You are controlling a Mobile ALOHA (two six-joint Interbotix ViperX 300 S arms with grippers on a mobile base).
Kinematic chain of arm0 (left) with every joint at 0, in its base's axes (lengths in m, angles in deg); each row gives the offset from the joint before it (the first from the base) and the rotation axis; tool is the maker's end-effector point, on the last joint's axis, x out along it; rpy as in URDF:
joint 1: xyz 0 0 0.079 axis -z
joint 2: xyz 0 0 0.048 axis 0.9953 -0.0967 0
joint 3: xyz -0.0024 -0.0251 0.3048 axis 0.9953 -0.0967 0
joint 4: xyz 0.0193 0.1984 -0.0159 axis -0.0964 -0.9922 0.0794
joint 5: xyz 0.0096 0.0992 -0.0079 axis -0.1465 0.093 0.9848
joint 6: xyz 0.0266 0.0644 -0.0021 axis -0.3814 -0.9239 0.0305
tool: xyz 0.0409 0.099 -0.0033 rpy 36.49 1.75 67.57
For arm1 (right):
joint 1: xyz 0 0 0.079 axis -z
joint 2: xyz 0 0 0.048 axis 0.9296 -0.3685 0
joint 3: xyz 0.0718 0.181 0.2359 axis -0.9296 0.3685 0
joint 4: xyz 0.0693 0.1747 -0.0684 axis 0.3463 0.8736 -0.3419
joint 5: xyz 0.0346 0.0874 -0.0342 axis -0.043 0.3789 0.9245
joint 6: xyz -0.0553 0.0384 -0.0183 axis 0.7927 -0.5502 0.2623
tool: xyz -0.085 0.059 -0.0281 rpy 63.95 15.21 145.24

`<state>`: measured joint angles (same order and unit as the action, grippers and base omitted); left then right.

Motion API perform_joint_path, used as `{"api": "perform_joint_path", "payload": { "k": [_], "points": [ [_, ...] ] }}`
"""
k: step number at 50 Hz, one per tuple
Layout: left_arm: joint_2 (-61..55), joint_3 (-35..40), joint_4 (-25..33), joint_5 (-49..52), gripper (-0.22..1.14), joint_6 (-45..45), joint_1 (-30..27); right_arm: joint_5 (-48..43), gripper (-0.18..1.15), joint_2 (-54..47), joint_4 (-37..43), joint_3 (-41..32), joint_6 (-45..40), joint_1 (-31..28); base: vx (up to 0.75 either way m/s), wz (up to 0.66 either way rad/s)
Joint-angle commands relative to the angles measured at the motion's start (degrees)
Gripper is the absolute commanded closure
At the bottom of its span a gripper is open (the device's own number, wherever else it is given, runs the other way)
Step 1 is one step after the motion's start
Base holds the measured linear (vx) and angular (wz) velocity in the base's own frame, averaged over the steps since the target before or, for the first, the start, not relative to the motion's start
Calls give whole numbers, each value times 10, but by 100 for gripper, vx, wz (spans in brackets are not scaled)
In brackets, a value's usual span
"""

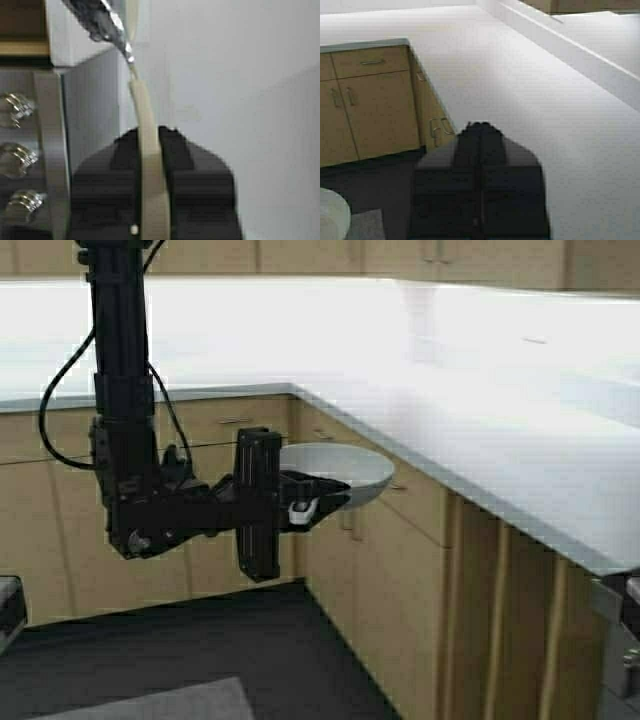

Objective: Wash the pan

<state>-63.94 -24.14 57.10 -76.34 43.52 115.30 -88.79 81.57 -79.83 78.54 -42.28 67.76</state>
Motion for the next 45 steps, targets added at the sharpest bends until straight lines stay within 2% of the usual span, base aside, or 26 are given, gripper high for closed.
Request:
{"api": "perform_joint_path", "payload": {
  "k": [1,45],
  "points": [
    [26,-12,-2,-29,89,-23,4,-2,91,-5,0,-11,-1,1,6,50],
    [30,-14,-4,-29,89,-24,4,-5,91,-29,-1,-9,3,0,8,56]
  ]
}}
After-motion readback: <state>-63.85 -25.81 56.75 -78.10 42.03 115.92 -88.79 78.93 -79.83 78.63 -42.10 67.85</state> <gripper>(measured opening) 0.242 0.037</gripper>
